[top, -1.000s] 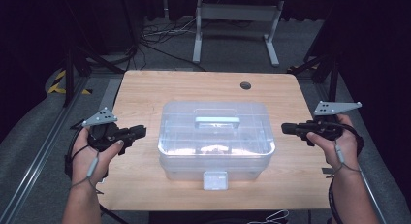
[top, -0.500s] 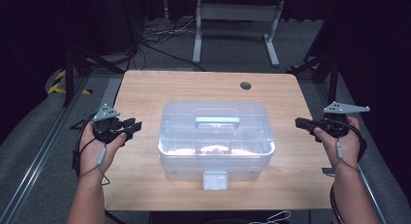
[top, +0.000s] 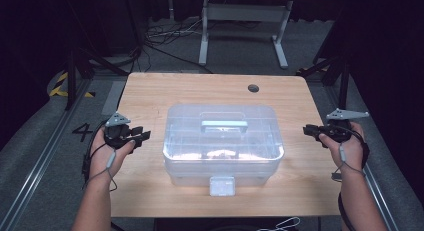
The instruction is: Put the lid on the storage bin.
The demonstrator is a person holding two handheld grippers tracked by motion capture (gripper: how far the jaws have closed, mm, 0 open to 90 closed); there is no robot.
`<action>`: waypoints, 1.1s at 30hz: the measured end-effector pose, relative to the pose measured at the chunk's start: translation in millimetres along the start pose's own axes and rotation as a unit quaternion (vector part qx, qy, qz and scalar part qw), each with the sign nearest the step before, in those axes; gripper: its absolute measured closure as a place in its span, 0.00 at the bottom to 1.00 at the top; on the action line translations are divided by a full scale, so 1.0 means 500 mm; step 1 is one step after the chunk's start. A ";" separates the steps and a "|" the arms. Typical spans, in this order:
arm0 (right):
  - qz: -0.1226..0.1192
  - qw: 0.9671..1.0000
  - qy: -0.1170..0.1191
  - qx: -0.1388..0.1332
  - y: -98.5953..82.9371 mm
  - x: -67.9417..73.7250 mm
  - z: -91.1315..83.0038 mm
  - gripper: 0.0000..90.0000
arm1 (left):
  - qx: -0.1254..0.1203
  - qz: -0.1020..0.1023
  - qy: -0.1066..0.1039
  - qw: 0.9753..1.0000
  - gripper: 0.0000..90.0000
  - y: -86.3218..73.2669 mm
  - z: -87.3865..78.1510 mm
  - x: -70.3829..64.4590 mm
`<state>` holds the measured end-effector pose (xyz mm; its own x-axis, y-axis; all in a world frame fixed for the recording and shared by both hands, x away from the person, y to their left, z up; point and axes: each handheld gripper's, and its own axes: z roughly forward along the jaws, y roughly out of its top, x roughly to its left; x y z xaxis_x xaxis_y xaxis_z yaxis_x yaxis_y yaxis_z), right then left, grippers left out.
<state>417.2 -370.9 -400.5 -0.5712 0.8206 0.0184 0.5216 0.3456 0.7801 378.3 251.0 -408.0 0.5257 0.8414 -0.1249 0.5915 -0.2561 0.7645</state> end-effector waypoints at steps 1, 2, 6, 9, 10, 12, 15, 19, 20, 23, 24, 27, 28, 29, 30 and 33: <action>-0.003 1.000 0.000 0.002 -0.002 0.000 0.005 0.83 | 0.003 0.002 -0.004 1.000 0.67 -0.003 0.005 -0.001; -0.003 1.000 0.000 0.002 -0.002 0.000 0.005 0.83 | 0.003 0.002 -0.004 1.000 0.67 -0.003 0.005 -0.001; -0.004 1.000 0.002 0.007 -0.014 -0.004 0.027 0.79 | 0.017 0.018 -0.002 1.000 0.65 -0.015 0.024 -0.002; -0.003 1.000 0.005 0.010 -0.023 -0.007 0.039 0.77 | 0.024 0.022 -0.001 0.999 0.65 -0.024 0.032 0.000; -0.002 1.000 0.008 0.014 -0.028 -0.009 0.044 0.76 | 0.028 0.021 -0.003 0.999 0.64 -0.026 0.034 0.000; -0.006 1.000 0.012 0.019 -0.037 -0.013 0.052 0.75 | 0.033 0.020 -0.007 0.999 0.64 -0.032 0.041 0.003; -0.008 1.000 0.014 0.022 -0.053 -0.021 0.060 0.74 | 0.042 0.027 -0.009 0.999 0.63 -0.040 0.052 0.003; -0.001 1.000 0.018 0.022 -0.071 -0.024 0.069 0.73 | 0.047 0.025 -0.012 0.998 0.63 -0.049 0.061 0.001; -0.001 1.000 0.021 0.019 -0.074 -0.025 0.072 0.73 | 0.051 0.029 -0.011 0.998 0.63 -0.051 0.063 0.003; 0.008 0.999 0.028 0.015 -0.086 -0.025 0.080 0.72 | 0.056 0.030 -0.009 0.998 0.62 -0.060 0.070 0.005; 0.010 0.999 0.030 0.016 -0.091 -0.025 0.084 0.71 | 0.058 0.027 -0.011 0.998 0.62 -0.063 0.071 0.005; 0.012 0.999 0.033 0.016 -0.099 -0.023 0.092 0.70 | 0.062 0.027 -0.006 0.998 0.62 -0.072 0.076 0.004; 0.014 0.999 0.032 0.014 -0.103 -0.022 0.094 0.69 | 0.063 0.035 -0.004 0.997 0.61 -0.075 0.079 0.004; 0.014 0.999 0.030 0.011 -0.107 -0.021 0.097 0.67 | 0.069 0.039 -0.002 0.997 0.60 -0.077 0.083 0.003; 0.016 0.999 0.029 0.009 -0.112 -0.019 0.099 0.66 | 0.073 0.046 -0.001 0.996 0.59 -0.080 0.086 0.000; 0.014 1.000 0.025 0.009 -0.123 -0.015 0.104 0.59 | 0.064 0.050 -0.006 0.997 0.55 -0.087 0.095 -0.005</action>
<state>422.3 -374.5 -481.2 -0.5877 0.8059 0.0718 0.5484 0.3315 0.7677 380.3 237.2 -471.0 0.5933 0.8027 -0.0607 0.6089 -0.3981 0.6861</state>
